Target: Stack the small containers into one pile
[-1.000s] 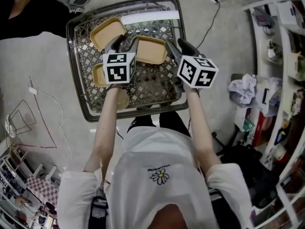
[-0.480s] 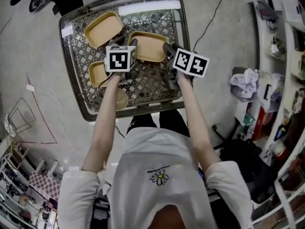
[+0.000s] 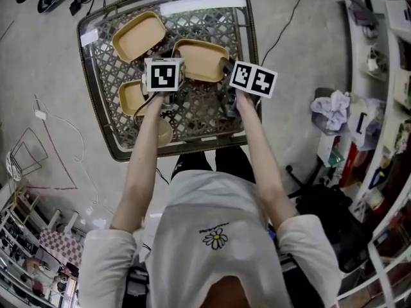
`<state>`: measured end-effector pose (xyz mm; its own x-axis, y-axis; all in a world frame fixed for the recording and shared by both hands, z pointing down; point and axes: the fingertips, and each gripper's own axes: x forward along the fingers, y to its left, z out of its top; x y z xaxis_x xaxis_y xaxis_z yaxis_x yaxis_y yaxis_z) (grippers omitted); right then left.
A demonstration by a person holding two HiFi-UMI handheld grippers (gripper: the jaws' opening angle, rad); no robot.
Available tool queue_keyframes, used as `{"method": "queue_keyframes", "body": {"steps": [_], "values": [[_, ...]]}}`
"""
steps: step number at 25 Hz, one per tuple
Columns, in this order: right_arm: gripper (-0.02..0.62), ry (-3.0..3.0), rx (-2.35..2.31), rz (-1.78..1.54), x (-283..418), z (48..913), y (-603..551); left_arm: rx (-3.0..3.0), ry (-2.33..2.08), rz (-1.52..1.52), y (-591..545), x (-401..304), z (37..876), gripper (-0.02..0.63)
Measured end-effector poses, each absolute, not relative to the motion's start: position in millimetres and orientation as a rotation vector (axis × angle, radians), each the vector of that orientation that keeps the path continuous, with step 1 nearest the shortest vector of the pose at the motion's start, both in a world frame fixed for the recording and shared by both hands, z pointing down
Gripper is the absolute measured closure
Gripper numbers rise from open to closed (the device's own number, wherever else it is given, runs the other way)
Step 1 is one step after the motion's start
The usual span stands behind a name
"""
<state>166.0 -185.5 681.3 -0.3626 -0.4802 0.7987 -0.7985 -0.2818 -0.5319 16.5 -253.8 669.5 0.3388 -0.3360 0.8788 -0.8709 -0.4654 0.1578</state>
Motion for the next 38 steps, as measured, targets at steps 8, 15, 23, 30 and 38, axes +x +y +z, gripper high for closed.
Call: {"method": "queue_keyframes", "body": {"steps": [8,15,23,30,38], "values": [[0.529,-1.682,1.636,1.676,167.3,678.1,-190.0,1.971,-1.071,1.045,-254.7,18.9,661.9,0.569],[0.537,-1.785,1.692,1.521,169.5,628.5,-200.0,2.055,-1.141,0.929,-260.2,19.9,612.0,0.571],[0.545,-1.948,1.832,1.281,173.7,527.2,-195.7,2.243,-1.282,0.743,-248.5,21.6,505.5,0.571],[0.549,-2.062,1.941,1.115,170.0,455.7,-162.9,2.388,-1.404,0.601,-210.9,16.7,427.4,0.571],[0.552,-2.129,1.990,0.925,166.0,413.3,-133.1,2.480,-1.478,0.512,-175.2,11.7,383.2,0.571]]}}
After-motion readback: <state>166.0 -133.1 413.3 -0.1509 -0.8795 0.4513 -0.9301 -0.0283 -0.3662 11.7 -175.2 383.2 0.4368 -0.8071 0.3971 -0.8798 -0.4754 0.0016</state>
